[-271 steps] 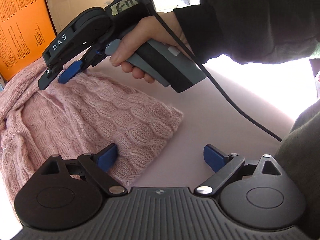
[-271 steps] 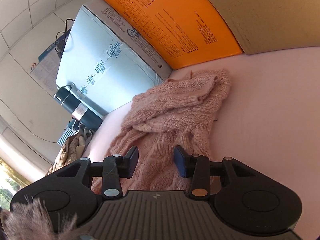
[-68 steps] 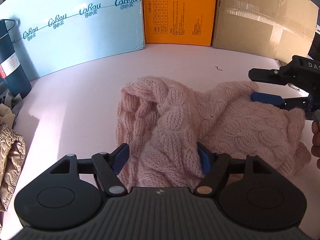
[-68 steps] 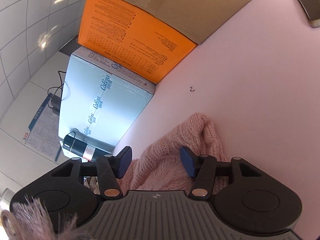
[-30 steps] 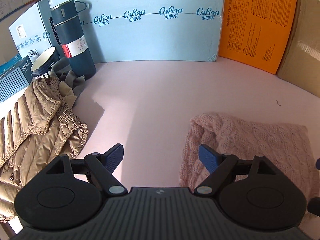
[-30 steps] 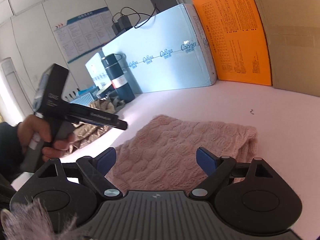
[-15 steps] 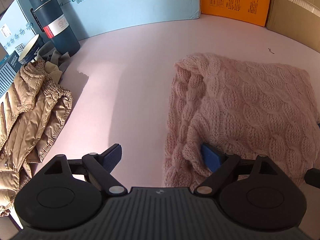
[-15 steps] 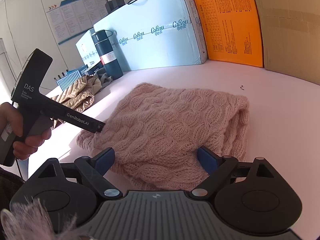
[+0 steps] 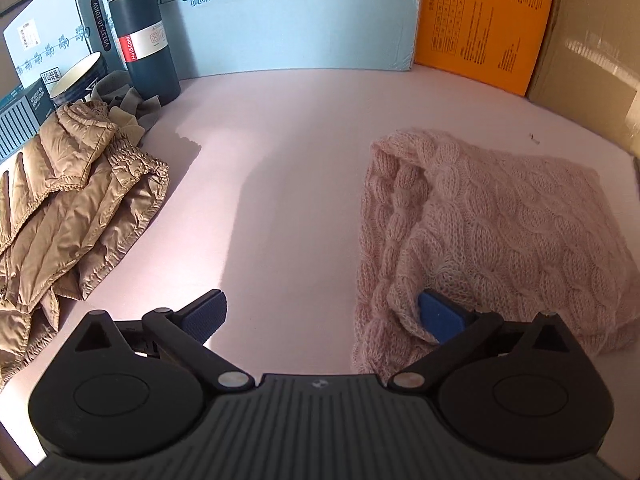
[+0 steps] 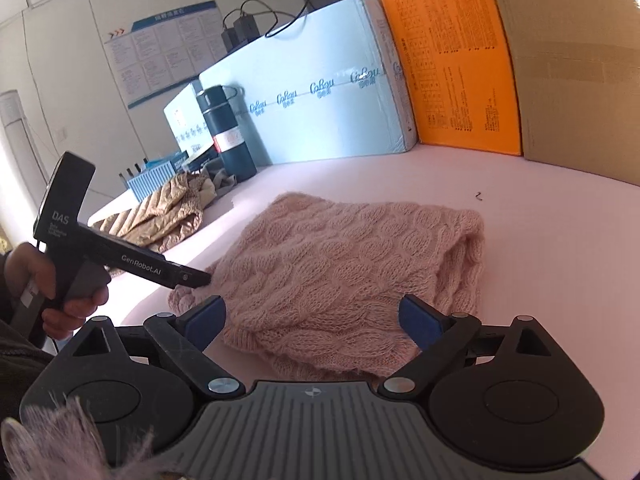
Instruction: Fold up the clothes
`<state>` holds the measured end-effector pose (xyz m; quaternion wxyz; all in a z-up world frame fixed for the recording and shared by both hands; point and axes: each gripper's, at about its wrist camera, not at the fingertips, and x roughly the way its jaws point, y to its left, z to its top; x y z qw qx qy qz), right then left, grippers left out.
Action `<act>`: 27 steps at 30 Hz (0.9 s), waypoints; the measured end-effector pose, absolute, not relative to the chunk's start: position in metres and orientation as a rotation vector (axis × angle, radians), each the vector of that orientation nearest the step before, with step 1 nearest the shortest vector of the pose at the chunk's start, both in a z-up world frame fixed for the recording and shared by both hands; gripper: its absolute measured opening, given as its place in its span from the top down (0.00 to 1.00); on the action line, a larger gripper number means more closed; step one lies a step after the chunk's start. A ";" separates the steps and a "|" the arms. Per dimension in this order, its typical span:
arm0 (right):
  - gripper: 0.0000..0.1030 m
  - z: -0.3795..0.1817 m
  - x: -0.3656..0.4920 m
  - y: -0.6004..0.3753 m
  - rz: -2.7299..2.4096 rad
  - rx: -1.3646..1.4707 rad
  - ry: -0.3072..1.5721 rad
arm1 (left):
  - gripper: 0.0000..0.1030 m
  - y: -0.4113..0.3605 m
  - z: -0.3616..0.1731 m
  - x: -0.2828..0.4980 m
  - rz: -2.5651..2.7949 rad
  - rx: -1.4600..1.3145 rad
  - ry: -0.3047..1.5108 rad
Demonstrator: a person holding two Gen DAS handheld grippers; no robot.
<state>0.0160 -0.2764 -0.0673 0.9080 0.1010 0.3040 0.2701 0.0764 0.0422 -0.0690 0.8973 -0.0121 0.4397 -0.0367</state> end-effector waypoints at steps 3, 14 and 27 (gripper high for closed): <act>0.02 -0.068 0.017 -0.297 0.475 0.285 0.621 | 0.00 0.058 -0.062 0.074 -0.117 -0.185 0.861; 0.00 -0.110 0.033 -0.349 0.315 0.745 0.699 | 0.00 0.026 -0.070 0.106 -0.292 -0.172 0.935; 0.00 -0.090 0.052 -0.335 0.281 0.595 0.634 | 0.00 -0.004 -0.047 0.122 -0.234 0.003 0.829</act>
